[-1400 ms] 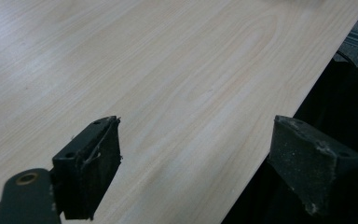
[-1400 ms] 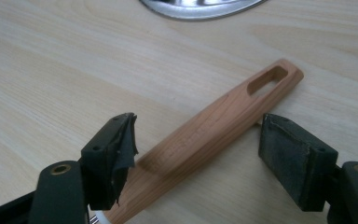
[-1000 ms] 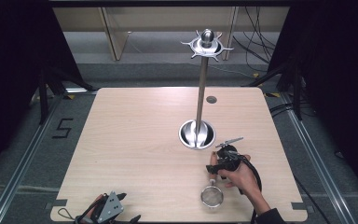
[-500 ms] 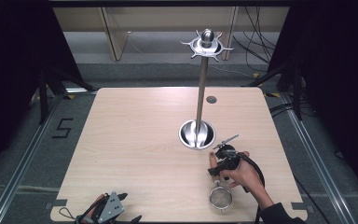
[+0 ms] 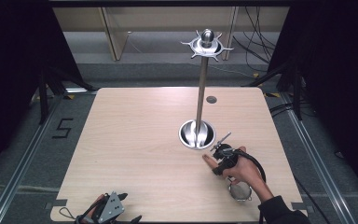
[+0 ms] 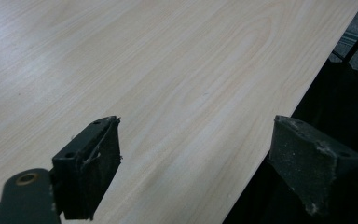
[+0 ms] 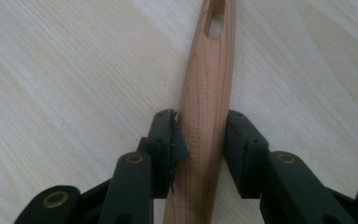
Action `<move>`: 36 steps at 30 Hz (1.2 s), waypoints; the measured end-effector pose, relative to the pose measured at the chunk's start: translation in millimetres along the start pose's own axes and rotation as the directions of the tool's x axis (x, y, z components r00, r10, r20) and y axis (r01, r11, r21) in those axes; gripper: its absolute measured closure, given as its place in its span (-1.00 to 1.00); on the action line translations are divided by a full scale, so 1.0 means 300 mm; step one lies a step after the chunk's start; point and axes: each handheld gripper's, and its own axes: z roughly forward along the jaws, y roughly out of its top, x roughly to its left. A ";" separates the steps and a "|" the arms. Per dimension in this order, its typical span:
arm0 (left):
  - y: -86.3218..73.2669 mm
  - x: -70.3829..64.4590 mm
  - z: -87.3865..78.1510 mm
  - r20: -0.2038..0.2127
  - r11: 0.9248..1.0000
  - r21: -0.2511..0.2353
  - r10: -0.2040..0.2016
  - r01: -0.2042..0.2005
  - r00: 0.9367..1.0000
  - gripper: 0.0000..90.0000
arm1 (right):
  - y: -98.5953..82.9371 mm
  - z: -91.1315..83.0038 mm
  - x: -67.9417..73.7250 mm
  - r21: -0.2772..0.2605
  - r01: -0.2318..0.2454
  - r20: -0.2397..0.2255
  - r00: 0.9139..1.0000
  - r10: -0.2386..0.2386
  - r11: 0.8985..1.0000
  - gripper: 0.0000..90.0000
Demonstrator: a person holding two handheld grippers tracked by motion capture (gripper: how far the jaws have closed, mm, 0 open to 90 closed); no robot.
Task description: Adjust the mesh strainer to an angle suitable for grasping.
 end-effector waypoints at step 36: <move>-0.001 0.001 0.005 -0.004 1.000 -0.002 -0.017 0.017 1.000 -0.65 | -0.084 -0.210 -0.016 -0.343 0.016 0.029 1.000 -0.007 0.939 0.56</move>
